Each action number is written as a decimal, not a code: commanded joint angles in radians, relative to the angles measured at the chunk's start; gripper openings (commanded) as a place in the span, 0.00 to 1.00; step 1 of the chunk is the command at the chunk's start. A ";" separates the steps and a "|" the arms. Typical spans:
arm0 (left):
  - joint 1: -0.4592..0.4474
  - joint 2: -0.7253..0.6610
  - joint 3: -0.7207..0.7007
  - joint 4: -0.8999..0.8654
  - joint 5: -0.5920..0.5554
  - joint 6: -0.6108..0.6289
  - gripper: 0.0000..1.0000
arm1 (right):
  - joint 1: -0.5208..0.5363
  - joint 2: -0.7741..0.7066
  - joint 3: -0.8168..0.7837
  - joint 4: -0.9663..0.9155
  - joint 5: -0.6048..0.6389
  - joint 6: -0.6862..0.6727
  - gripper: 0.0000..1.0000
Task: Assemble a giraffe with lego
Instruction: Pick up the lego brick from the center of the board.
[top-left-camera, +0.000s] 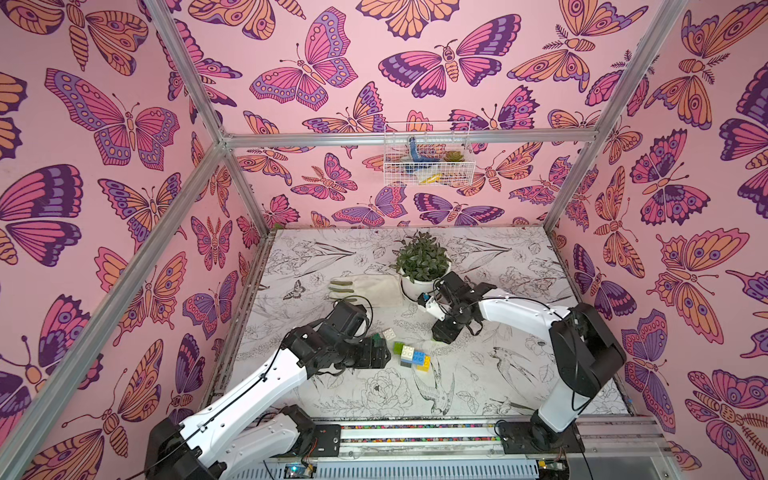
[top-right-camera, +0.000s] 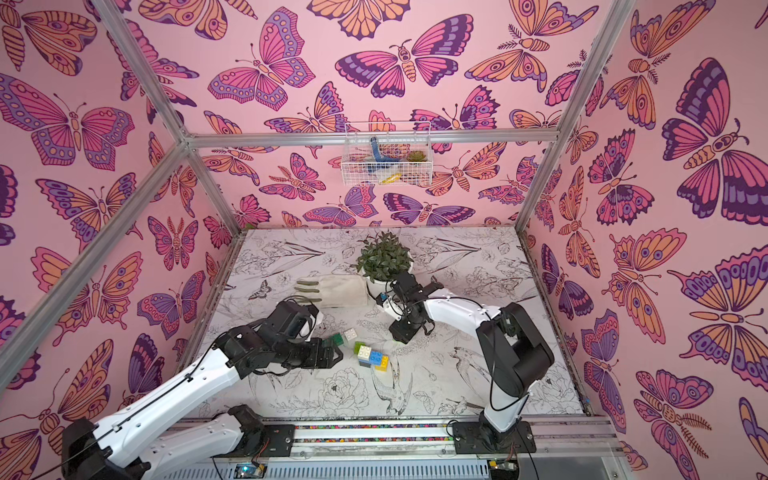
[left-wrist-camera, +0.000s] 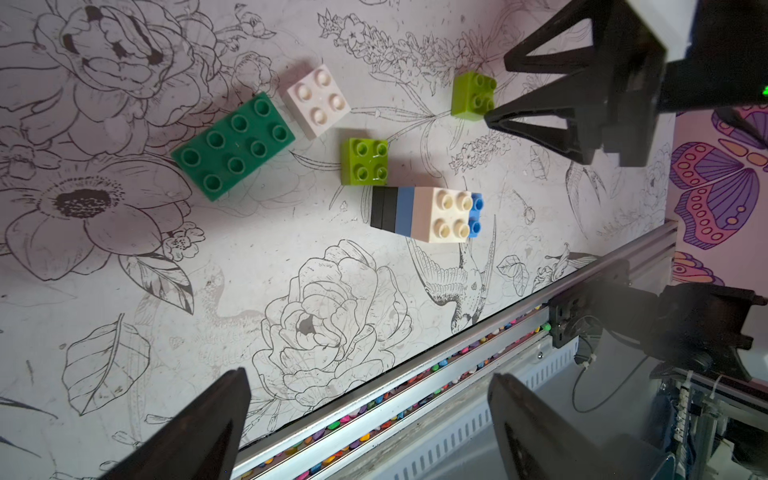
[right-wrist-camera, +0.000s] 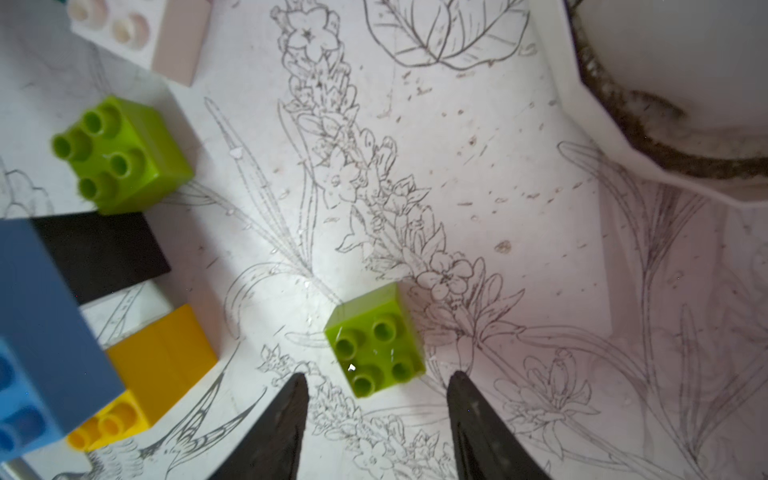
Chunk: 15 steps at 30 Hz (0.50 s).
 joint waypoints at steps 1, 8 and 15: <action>-0.009 0.009 -0.027 0.010 0.014 0.025 0.96 | 0.007 -0.045 -0.035 0.033 -0.054 -0.012 0.58; -0.009 -0.005 -0.038 0.022 0.008 0.011 0.96 | 0.013 0.056 0.048 -0.017 -0.046 -0.054 0.57; -0.008 -0.032 -0.052 0.024 0.001 -0.014 0.96 | 0.030 0.117 0.080 -0.029 -0.014 -0.068 0.54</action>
